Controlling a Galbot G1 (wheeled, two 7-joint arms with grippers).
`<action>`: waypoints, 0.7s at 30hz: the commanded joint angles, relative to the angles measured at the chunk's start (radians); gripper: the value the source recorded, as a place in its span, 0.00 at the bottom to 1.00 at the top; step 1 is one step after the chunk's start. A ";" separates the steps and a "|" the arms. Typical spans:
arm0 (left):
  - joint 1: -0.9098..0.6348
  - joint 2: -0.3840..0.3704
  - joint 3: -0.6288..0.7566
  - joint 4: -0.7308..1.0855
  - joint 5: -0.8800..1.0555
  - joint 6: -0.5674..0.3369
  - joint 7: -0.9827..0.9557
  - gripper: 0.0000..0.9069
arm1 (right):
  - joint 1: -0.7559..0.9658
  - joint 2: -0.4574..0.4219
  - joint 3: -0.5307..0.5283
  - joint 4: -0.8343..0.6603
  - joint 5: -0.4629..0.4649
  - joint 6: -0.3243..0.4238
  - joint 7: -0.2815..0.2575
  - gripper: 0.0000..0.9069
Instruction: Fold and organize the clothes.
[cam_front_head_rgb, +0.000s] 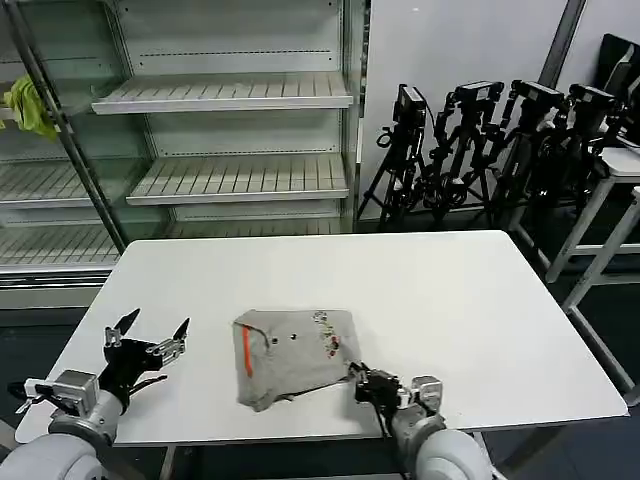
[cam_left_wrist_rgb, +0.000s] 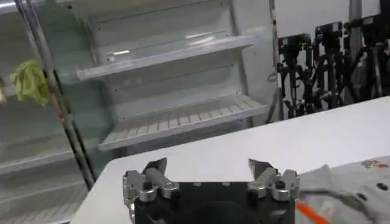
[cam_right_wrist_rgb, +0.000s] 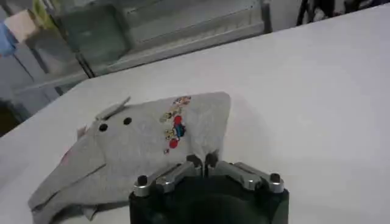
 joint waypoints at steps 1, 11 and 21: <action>-0.038 -0.004 0.044 0.009 0.000 -0.002 0.005 1.00 | -0.074 -0.100 0.142 0.062 -0.004 -0.003 0.012 0.00; -0.030 0.002 0.039 0.002 -0.001 -0.002 0.013 1.00 | -0.059 -0.105 0.128 0.077 -0.048 -0.021 0.019 1.00; -0.026 -0.004 0.046 -0.014 0.010 0.000 0.021 1.00 | -0.067 -0.158 0.137 0.113 -0.109 -0.099 0.045 1.00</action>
